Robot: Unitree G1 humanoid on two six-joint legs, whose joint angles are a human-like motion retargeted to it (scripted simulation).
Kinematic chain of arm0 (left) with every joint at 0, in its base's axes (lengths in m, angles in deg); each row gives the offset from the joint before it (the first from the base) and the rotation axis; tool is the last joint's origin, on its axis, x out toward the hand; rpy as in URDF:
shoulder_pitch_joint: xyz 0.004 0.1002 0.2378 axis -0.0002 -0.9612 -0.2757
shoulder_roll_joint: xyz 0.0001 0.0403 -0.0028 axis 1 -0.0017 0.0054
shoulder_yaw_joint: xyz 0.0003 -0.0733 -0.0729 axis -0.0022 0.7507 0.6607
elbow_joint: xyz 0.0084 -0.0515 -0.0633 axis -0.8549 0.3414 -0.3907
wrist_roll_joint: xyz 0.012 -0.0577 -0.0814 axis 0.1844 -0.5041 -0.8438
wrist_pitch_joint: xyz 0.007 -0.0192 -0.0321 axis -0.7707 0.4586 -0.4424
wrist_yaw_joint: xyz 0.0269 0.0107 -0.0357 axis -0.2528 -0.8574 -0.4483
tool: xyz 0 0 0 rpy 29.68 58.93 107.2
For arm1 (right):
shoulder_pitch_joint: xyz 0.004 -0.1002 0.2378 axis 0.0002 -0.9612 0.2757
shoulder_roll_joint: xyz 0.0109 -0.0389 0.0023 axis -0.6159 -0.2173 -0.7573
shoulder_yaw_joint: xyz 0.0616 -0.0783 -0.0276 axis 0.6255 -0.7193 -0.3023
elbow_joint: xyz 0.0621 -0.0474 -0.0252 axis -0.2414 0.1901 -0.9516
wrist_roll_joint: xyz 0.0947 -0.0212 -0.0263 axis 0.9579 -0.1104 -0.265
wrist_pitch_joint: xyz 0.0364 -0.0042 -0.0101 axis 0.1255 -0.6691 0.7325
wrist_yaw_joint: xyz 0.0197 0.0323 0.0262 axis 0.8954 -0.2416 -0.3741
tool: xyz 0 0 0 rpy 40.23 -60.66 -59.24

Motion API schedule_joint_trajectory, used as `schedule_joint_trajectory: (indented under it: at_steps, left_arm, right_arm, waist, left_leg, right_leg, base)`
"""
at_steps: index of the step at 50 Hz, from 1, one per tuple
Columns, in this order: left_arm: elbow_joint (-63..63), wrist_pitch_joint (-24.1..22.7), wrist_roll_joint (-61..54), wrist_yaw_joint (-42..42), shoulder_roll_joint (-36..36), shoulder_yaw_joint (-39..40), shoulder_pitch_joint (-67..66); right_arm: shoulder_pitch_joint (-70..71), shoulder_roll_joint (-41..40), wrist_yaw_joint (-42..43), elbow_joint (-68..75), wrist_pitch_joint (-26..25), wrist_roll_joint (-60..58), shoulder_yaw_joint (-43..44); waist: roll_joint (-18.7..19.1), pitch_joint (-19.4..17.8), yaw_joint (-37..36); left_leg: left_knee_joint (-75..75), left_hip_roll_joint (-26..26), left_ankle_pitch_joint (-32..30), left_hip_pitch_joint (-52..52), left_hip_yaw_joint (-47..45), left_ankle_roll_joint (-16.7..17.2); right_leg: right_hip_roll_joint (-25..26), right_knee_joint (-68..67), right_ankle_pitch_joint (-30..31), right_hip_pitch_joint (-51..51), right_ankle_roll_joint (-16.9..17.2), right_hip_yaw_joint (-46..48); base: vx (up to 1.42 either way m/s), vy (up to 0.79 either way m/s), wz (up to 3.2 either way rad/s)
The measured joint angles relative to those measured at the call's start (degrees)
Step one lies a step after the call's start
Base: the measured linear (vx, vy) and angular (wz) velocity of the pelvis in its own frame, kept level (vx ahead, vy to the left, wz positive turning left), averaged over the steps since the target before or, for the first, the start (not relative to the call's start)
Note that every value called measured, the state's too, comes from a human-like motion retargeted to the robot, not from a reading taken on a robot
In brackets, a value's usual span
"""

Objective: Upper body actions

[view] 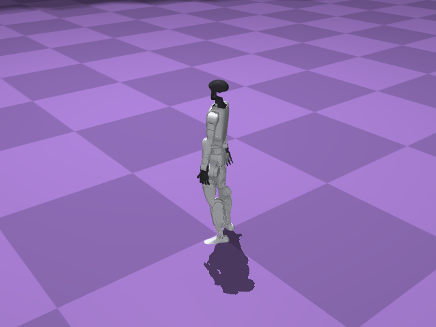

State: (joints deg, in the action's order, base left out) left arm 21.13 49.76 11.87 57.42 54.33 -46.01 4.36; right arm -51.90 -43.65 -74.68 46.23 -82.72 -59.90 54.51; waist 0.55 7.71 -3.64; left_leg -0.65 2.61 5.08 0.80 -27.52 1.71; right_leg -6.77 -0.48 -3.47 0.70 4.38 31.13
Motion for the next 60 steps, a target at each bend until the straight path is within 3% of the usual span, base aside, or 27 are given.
schedule_joint_trajectory:
  at_steps: [4, 8, 13, 18, 24, 28, 35, 48, 60]
  left_arm:
    - [6.31, 1.52, -5.10, 0.93, 0.06, 3.39, -3.56]
    - [6.84, -0.75, -12.48, -0.90, -1.53, 4.64, -8.64]
    - [6.73, -3.33, -10.24, -4.86, -3.18, 4.62, -12.29]
    - [6.84, -2.58, -8.30, -5.11, -3.02, 3.84, -12.50]
    - [6.17, 1.76, -4.15, -1.80, -1.03, 2.48, -9.10]
    - [4.29, 1.92, -1.92, -0.48, -0.20, 0.90, -7.18]
    - [1.11, 0.36, -4.35, -1.31, -1.49, 1.74, -5.40]
    - [2.72, 0.62, -3.02, 0.64, -2.69, 0.85, -5.41]
    - [4.61, 0.94, -3.04, 0.66, -1.99, 2.10, -6.62]
  right_arm:
    - [-0.22, -1.18, -0.48, -0.54, -0.97, -7.21, -2.47]
    - [-0.31, -2.72, -3.34, -1.87, -2.17, -11.29, -4.65]
    - [-0.26, -3.75, -2.32, -3.71, -3.03, -17.36, -7.88]
    - [0.12, -3.73, -4.95, -5.14, -1.45, -21.14, -9.99]
    - [1.69, -3.04, -7.94, -5.32, 0.06, -17.60, -9.15]
    - [2.61, -2.94, -8.56, -4.95, 0.13, -12.29, -6.98]
    - [2.90, -3.36, -8.82, -5.35, 0.81, -6.03, -5.50]
    - [1.93, -4.22, -8.65, -5.17, 1.21, -10.91, -7.85]
    - [1.81, -3.56, -8.56, -4.38, 1.05, -7.73, -6.30]
  waist:
    - [0.25, 0.01, 0.48]
    - [0.41, -0.14, 1.23]
    - [0.74, 0.25, 5.62]
    - [0.27, 0.28, 4.90]
    - [-0.66, -1.43, -5.78]
    - [-0.67, -1.12, -1.29]
    - [-0.84, -0.71, -1.16]
    - [-0.74, 0.09, -0.72]
    - [-0.43, 0.60, 2.73]
  left_leg:
    - [0.17, 0.11, 0.28, 0.56, -0.89, 0.13]
    - [0.94, -0.66, 0.70, 1.40, -1.40, -0.21]
    - [-0.33, -0.06, 1.46, 0.52, 2.97, 0.60]
    - [-0.20, -0.15, 1.30, 0.48, 3.49, 0.62]
    - [1.24, 0.38, -0.56, 1.69, -5.36, 0.14]
    - [0.22, 0.14, -0.03, 0.67, 0.17, 0.21]
    - [0.16, 0.16, -0.08, 0.45, 0.60, 0.19]
    - [0.35, 0.33, 0.17, 0.75, -0.16, 0.31]
    - [0.03, 0.14, 0.71, 0.38, 2.57, 0.44]
  right_leg:
    - [0.16, -0.19, 0.04, -0.31, -0.12, -0.82]
    - [1.35, 0.50, -0.01, -0.20, -0.95, -1.03]
    - [0.02, -0.10, -0.52, 0.11, 0.04, 3.10]
    - [-0.33, -0.28, -0.46, 0.01, 0.10, 3.32]
    - [0.94, -0.03, 0.76, -0.92, -0.77, -5.68]
    - [0.13, -0.03, 0.05, 0.22, -0.24, -0.22]
    - [0.16, 0.05, -0.07, 0.38, -0.17, 0.25]
    - [0.42, -0.01, -0.22, 0.14, -0.15, -0.29]
    - [0.14, -0.17, -0.59, 0.27, 0.07, 2.44]
  base:
    - [0.01, -0.02, -0.20]
    - [0.00, -0.01, 0.02]
    - [-0.01, 0.01, 0.69]
    - [0.00, 0.00, 0.06]
    - [0.00, 0.00, -1.22]
    - [0.00, 0.00, 1.10]
    - [0.00, 0.00, 0.06]
    - [0.00, 0.00, 0.00]
    - [-0.01, 0.00, 0.20]
